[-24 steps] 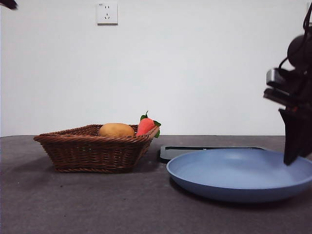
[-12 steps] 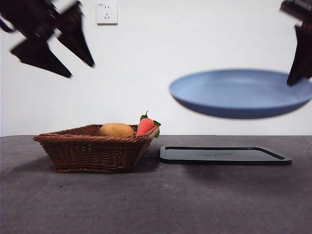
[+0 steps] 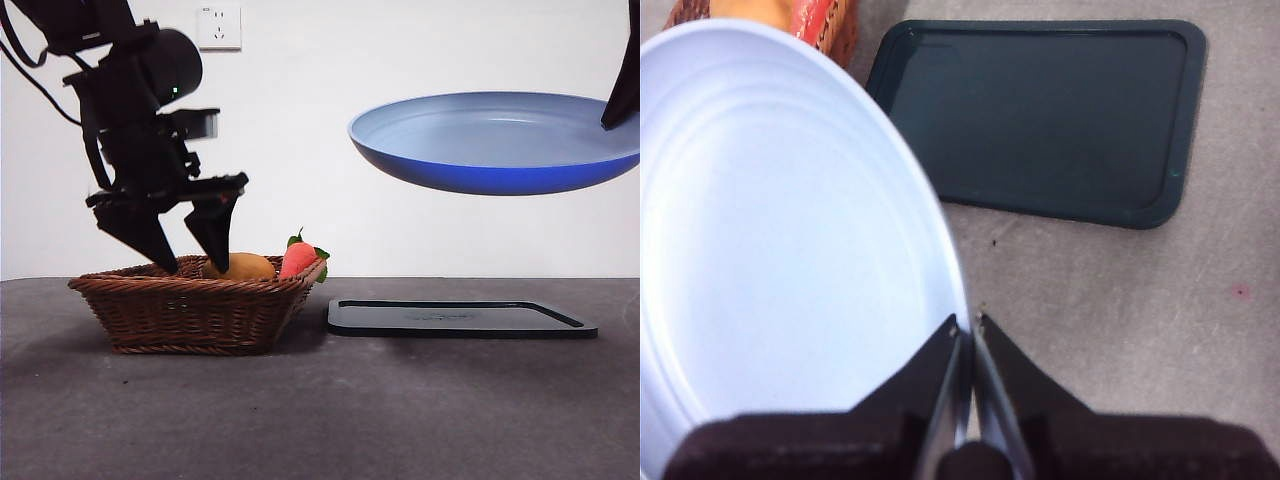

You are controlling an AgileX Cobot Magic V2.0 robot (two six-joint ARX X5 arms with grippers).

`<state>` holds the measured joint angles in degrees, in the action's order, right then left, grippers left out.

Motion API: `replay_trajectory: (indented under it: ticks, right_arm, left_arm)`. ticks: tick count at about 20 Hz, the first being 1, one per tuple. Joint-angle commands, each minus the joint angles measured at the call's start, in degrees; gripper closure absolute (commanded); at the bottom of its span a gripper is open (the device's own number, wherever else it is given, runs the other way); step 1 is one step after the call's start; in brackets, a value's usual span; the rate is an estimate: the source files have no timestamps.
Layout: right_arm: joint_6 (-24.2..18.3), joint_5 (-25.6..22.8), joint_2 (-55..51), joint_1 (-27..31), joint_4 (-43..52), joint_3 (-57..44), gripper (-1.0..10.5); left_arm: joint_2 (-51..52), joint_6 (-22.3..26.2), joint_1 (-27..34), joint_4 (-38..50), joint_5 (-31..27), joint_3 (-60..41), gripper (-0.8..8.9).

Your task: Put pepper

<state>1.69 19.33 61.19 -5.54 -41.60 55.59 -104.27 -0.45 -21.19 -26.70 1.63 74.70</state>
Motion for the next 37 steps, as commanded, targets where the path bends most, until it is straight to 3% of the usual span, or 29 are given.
replay_trajectory:
  ticks: [1,9,16,21,32,37]
  right_arm:
    - [0.6,0.1,0.3,0.0,0.6,0.9,9.4]
    - [0.1,0.0,0.3,0.0,0.6,0.9,9.4]
    - [-0.7,-0.2,0.3,0.0,0.7,0.9,9.4]
    - [-0.7,-0.2,0.3,0.0,0.7,0.9,9.4]
    - [0.4,-0.1,1.0,-0.1,0.6,0.9,9.4]
    - [2.6,0.3,7.6,-0.9,0.9,0.9,9.4]
  left_arm:
    - [-2.4,0.5,-0.2,0.2,-0.1,1.4,4.53]
    - [-6.3,-0.8,-0.4,-1.0,-0.2,1.4,4.55]
    - [-6.3,-1.9,-1.3,-0.8,-0.1,1.4,6.83]
    - [-5.5,-2.8,-1.3,-1.2,-0.1,1.5,7.18]
    - [11.4,-3.1,-1.9,-7.3,0.4,1.5,7.18]
    - [19.9,-4.5,-6.9,-7.9,7.3,1.5,7.18]
